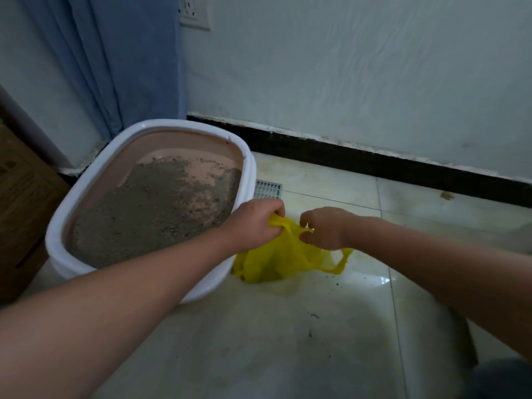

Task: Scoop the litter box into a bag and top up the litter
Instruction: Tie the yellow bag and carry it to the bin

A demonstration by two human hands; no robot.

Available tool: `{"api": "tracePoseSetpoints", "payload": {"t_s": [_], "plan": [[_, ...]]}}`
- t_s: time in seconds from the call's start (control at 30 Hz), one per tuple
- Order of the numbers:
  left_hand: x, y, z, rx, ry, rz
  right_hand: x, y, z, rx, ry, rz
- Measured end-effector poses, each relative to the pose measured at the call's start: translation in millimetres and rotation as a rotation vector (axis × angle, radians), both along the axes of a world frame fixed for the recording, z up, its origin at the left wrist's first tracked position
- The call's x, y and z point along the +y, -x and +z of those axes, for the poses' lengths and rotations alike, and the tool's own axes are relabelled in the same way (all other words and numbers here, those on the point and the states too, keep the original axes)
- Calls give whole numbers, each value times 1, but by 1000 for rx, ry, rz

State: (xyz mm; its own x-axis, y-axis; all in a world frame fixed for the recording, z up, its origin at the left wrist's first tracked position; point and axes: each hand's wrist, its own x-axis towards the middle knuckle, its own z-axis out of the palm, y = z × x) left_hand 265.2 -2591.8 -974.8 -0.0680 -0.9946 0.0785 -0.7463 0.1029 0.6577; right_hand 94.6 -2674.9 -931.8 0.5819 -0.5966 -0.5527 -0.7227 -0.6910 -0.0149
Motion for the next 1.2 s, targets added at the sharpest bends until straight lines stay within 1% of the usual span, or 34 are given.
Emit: {"api": "tracePoseSetpoints", "payload": {"t_s": [0.07, 0.2, 0.33, 0.4, 0.43, 0.5, 0.57, 0.63, 0.7, 0.73, 0.77, 0.83, 0.87, 0.9, 0.93, 0.97, 1.0, 1.03, 1.07, 1.1, 1.13, 1.2], "plan": [[-2, 4, 9, 17, -41, -16, 4, 20, 3, 20, 82, -2], [-3, 7, 18, -31, -149, -55, 3, 45, -7, 78, -7, -187], [-1, 9, 17, 62, -174, 66, -10, 51, -13, 62, 43, -210], [-4, 4, 17, 65, -174, 117, -10, 52, -14, 86, 24, -199], [-6, 0, 18, 46, -188, 111, -10, 52, -16, 95, 20, -193], [-8, -8, 22, -55, -240, 52, -11, 51, -17, 66, 32, -197], [-9, -12, 26, -148, -314, -16, -16, 47, -16, -8, 42, -230], [-7, -12, 28, -246, -374, -64, -21, 44, -13, -131, 4, -292], [-5, -10, 24, -387, -368, -121, -23, 39, -7, -302, -99, -377], [-3, -10, 23, -413, -342, -128, -23, 36, -3, -382, -139, -407], [-1, -11, 21, -391, -306, -112, -22, 32, 1, -449, -160, -425], [4, -11, 19, -245, -236, -26, -21, 25, 7, -559, -179, -453], [6, -9, 21, -179, -223, 1, -20, 22, 9, -602, -183, -466], [8, -7, 25, -152, -240, -10, -19, 20, 11, -636, -182, -473], [10, -6, 27, -181, -282, -51, -17, 18, 12, -662, -180, -474], [13, -4, 30, -269, -332, -101, -16, 16, 13, -683, -180, -472], [16, -2, 31, -415, -352, -151, -15, 15, 13, -701, -181, -469], [19, 0, 30, -566, -311, -186, -14, 14, 13, -717, -182, -468], [21, 0, 28, -652, -248, -192, -13, 14, 13, -727, -180, -467], [22, 0, 27, -652, -194, -160, -12, 13, 13, -732, -176, -464], [24, 0, 27, -582, -170, -97, -11, 13, 13, -736, -169, -459], [24, -2, 28, -285, -157, 87, -8, 12, 13, -748, -153, -443]]}}
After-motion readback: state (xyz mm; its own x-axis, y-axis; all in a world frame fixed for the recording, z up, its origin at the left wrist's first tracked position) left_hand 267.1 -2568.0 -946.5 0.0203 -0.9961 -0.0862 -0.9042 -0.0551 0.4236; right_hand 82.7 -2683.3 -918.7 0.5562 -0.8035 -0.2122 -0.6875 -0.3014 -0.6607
